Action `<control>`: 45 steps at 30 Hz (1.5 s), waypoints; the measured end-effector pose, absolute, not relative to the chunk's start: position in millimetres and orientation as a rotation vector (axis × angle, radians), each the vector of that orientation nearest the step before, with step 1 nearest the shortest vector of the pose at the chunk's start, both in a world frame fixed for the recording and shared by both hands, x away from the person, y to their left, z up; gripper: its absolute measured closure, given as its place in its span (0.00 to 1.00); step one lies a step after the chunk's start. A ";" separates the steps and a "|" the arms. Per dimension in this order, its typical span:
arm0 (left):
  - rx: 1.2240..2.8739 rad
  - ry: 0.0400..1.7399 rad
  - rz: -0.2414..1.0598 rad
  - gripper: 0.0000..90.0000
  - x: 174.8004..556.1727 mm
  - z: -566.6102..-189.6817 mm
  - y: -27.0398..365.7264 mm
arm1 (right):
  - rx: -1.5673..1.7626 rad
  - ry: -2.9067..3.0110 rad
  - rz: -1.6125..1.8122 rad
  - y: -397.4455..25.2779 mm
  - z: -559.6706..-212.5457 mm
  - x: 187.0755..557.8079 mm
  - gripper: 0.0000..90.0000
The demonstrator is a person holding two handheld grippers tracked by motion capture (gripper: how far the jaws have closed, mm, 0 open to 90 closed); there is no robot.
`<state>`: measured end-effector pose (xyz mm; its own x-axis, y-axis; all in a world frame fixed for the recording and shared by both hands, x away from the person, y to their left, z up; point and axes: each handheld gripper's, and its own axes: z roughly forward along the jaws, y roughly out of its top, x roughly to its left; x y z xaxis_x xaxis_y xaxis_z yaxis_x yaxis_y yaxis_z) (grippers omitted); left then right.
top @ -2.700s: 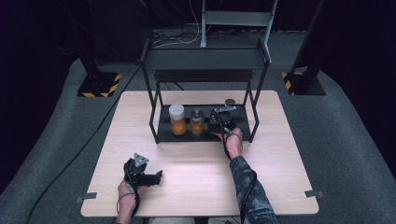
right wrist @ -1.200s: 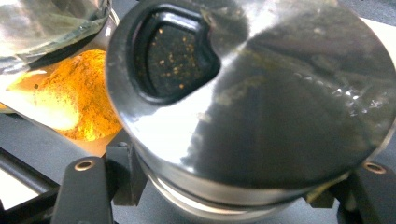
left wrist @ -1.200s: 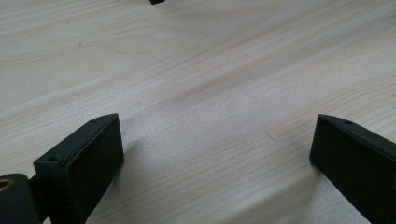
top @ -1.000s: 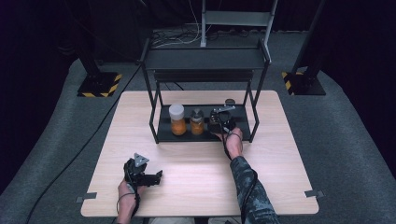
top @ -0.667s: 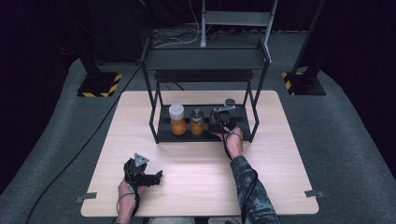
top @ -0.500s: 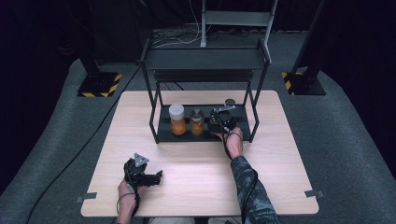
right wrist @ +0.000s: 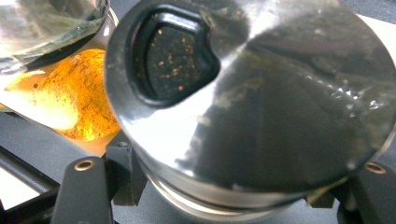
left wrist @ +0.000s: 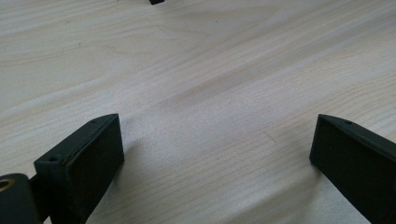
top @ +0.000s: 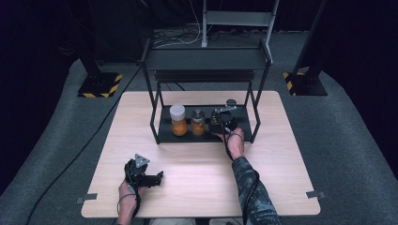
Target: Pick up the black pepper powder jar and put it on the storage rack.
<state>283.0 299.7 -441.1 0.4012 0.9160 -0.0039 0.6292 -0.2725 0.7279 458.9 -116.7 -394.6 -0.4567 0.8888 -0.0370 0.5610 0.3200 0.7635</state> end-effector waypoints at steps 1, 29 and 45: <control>2.007 1.314 0.563 0.03 283.0 -441.0 299.7 | 1.281 2.137 0.962 -116.6 -394.2 459.0 0.34; 2.005 1.313 0.567 0.03 282.5 -441.3 299.2 | 1.288 2.317 0.883 -127.9 -368.4 448.3 0.04; 2.002 1.316 0.563 0.03 282.8 -441.4 299.5 | 1.253 2.327 0.906 -148.8 -398.2 373.2 0.03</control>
<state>282.8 299.5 -441.4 0.3990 0.9170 -0.0061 0.6290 -0.2689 0.7294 373.2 -148.8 -398.2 -0.5498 0.8353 -0.0019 0.6143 0.4058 0.6767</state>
